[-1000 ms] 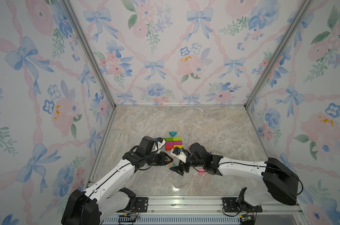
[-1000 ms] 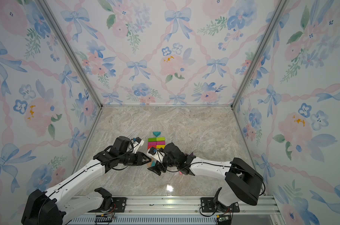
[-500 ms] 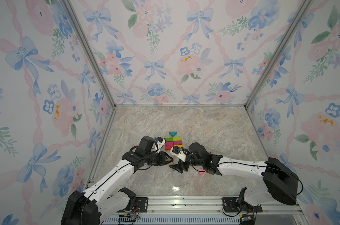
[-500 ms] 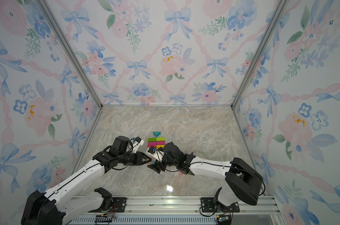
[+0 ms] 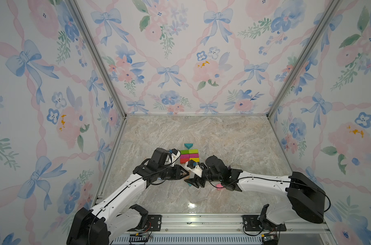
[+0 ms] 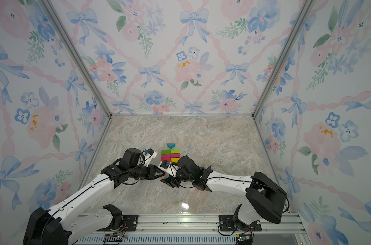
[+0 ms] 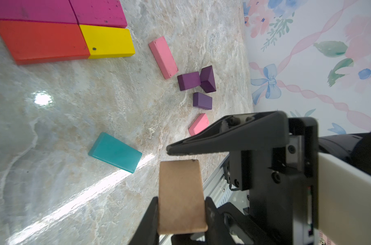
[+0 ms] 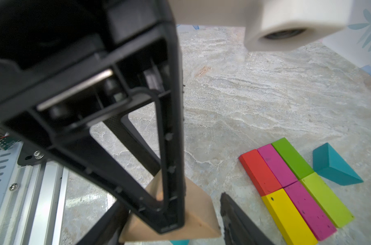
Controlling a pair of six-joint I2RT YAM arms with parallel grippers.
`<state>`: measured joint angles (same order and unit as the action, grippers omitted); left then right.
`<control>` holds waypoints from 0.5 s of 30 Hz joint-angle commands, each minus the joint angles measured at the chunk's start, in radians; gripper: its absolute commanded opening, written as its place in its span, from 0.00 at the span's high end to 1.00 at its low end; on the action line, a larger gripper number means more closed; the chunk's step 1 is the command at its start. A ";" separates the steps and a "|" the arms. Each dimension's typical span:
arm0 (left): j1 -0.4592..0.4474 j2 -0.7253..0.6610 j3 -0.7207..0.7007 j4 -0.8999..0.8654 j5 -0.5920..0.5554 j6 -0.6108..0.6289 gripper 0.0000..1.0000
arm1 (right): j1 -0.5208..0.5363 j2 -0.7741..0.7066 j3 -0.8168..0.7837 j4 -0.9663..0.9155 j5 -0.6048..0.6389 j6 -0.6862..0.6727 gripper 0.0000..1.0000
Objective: Assemble a piece of candy with building blocks
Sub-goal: Assemble the building block at the center of the board.
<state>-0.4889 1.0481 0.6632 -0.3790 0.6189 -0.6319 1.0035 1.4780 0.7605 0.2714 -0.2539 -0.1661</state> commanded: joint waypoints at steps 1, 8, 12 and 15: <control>0.007 -0.011 -0.010 -0.001 0.027 -0.007 0.98 | 0.012 0.015 0.031 0.024 0.013 -0.005 0.36; 0.010 -0.006 -0.010 -0.002 0.018 -0.008 0.97 | 0.015 0.008 0.021 0.034 0.019 -0.002 0.44; 0.012 -0.002 -0.009 0.000 0.013 -0.010 0.96 | 0.015 0.005 0.017 0.040 0.019 0.004 0.49; 0.012 0.006 -0.001 -0.001 0.011 -0.009 0.91 | 0.015 0.004 0.017 0.041 0.019 0.014 0.52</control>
<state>-0.4831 1.0481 0.6632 -0.3744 0.6186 -0.6388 1.0092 1.4796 0.7605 0.2813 -0.2455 -0.1650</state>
